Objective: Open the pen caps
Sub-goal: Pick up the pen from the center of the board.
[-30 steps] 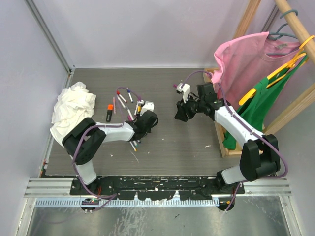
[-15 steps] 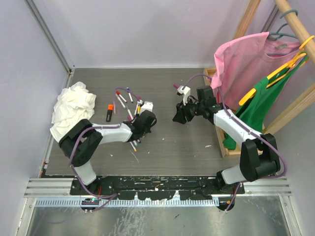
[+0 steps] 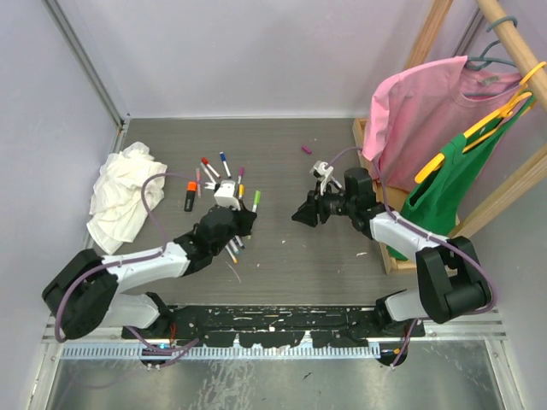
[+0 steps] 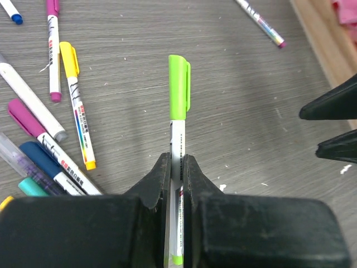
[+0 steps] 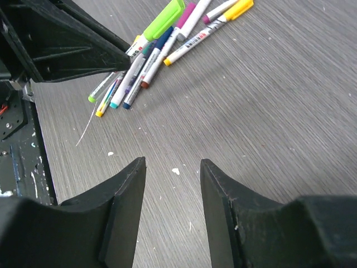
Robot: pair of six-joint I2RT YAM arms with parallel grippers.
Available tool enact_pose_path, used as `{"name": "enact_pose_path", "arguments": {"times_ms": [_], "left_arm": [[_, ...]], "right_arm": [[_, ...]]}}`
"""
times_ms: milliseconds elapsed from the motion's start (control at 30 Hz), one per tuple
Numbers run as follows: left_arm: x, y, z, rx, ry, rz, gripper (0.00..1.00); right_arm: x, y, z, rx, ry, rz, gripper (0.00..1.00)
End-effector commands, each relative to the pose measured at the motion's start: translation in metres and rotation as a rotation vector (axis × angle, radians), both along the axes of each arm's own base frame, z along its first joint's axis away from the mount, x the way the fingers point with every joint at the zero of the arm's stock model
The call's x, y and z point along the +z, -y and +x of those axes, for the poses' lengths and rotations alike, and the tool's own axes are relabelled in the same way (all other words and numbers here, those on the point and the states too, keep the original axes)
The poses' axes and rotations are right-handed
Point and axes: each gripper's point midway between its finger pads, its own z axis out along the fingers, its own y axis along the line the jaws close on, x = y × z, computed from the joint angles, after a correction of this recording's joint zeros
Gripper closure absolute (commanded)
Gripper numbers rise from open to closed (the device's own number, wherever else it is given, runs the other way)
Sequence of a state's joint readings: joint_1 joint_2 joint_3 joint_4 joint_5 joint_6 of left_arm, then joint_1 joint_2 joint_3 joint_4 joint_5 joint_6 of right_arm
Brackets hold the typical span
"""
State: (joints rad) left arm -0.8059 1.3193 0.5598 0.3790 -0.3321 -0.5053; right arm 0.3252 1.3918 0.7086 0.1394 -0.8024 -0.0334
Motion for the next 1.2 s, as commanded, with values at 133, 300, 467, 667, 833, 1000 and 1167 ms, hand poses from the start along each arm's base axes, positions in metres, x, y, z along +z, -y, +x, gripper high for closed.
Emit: {"name": "enact_pose_path", "arguments": {"times_ms": [133, 300, 467, 667, 833, 1000, 1167], "left_arm": [[0.069, 0.001, -0.011, -0.02, 0.154, -0.342, 1.0], [0.082, 0.001, -0.016, -0.032, 0.181, -0.466, 1.0], [0.104, 0.01, -0.018, -0.068, 0.224, -0.603, 1.0], [0.125, 0.018, -0.017, -0.098, 0.265, -0.705, 1.0], [0.128, 0.024, -0.013, -0.105, 0.278, -0.74, 1.0], [0.13, 0.03, -0.013, -0.128, 0.272, -0.769, 1.0], [0.13, 0.031, -0.013, -0.133, 0.276, -0.791, 1.0]], "right_arm": [[0.062, -0.026, 0.001, 0.083, 0.336, 0.154, 0.49], [0.077, -0.046, -0.015, 0.116, 0.318, 0.256, 0.48], [0.085, -0.06, -0.029, 0.142, 0.188, 0.37, 0.45], [0.084, -0.071, -0.042, 0.167, 0.114, 0.412, 0.39], [0.078, -0.078, -0.044, 0.157, 0.068, 0.409, 0.4], [0.073, -0.082, -0.039, 0.128, -0.006, 0.418, 0.4], [0.067, -0.083, -0.036, 0.104, -0.049, 0.414, 0.42]]}}
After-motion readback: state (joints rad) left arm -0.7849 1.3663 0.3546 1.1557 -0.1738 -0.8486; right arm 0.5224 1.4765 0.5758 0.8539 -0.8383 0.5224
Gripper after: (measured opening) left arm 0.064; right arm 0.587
